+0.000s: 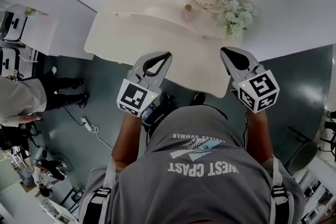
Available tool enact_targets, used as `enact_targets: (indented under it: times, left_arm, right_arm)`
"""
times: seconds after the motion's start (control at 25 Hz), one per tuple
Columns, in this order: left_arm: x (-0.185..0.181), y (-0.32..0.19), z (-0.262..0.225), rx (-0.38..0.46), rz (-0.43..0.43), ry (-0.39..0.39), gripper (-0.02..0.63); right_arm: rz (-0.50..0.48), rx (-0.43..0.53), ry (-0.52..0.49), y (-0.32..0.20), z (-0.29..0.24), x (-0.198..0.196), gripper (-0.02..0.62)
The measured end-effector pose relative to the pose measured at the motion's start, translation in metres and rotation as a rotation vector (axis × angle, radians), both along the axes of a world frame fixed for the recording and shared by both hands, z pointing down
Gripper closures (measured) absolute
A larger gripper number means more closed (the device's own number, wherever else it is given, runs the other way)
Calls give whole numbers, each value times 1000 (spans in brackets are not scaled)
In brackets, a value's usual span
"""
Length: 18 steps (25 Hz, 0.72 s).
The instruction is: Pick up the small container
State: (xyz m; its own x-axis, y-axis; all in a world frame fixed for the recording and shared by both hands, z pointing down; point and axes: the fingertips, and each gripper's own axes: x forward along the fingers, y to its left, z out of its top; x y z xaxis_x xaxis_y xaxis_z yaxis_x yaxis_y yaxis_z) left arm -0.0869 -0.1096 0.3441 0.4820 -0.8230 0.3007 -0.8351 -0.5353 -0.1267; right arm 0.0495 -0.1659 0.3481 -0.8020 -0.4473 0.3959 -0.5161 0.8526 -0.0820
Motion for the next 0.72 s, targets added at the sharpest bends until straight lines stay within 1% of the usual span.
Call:
enact_targets:
  times: [0.16,0.28,0.6,0.72]
  left_arm:
    - [6,-9,1,-2,-13,-5,603]
    - [5,-16,2,-6,-1,-3,603]
    - [-4,-46,14,-19,103,13,603]
    - [-6,-61,20,-22,134,24,603]
  right_arm:
    - [-17,-12,7,-5,6,6,594]
    - [-5,-21,9,-7,10,6,594]
    - [116,-35,7,-11,12,3,594]
    - [159,-39,22,-13,13,6,594]
